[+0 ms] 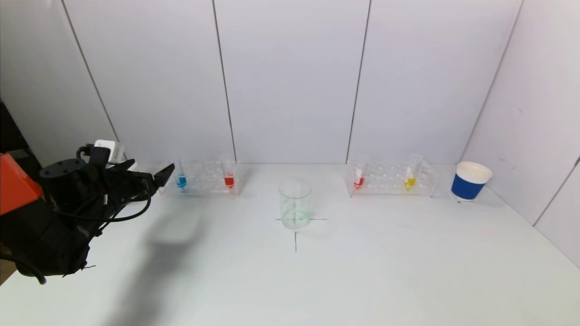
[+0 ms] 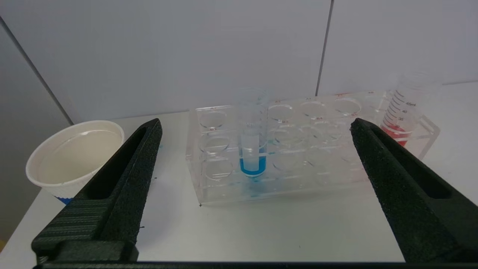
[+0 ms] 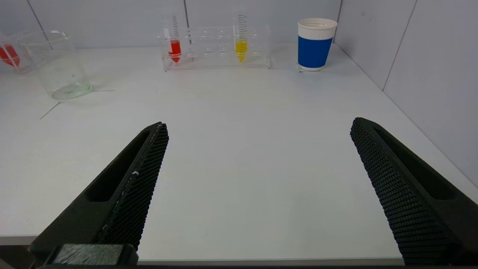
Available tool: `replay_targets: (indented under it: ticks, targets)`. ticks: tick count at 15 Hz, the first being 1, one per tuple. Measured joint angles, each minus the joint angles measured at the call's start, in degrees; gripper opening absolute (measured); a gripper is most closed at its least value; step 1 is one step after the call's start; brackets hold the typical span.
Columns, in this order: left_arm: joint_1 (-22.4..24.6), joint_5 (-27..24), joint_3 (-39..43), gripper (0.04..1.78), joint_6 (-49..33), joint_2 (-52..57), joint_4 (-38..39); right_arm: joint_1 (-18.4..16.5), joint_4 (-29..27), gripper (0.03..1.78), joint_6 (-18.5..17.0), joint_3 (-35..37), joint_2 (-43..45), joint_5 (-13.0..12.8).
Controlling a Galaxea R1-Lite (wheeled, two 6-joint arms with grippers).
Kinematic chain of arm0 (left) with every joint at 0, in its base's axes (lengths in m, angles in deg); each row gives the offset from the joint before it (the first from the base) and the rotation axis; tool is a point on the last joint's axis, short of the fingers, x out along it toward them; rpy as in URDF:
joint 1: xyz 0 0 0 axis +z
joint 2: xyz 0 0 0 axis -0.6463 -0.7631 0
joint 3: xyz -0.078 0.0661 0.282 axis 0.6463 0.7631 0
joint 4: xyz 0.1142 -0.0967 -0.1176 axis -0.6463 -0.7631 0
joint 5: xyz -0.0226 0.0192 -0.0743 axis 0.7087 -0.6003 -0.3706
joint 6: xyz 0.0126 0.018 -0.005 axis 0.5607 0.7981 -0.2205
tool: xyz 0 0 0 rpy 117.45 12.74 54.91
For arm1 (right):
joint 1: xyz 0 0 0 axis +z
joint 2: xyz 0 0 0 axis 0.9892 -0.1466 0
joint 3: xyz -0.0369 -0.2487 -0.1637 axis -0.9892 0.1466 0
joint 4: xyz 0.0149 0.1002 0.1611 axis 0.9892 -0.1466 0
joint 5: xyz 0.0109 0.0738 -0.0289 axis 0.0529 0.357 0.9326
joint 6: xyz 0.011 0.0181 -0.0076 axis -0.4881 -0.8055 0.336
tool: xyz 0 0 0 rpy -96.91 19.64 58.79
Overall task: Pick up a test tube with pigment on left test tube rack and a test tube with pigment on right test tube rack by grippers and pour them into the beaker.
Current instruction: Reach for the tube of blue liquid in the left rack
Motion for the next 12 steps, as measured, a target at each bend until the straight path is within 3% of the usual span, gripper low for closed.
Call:
replay_targets:
  ticks: [12]
  targets:
    - [0.1,0.4,-12.7,1.76,0.6,-14.1,0.4,0.0,0.0,1.77,0.0,0.0,0.0,0.0]
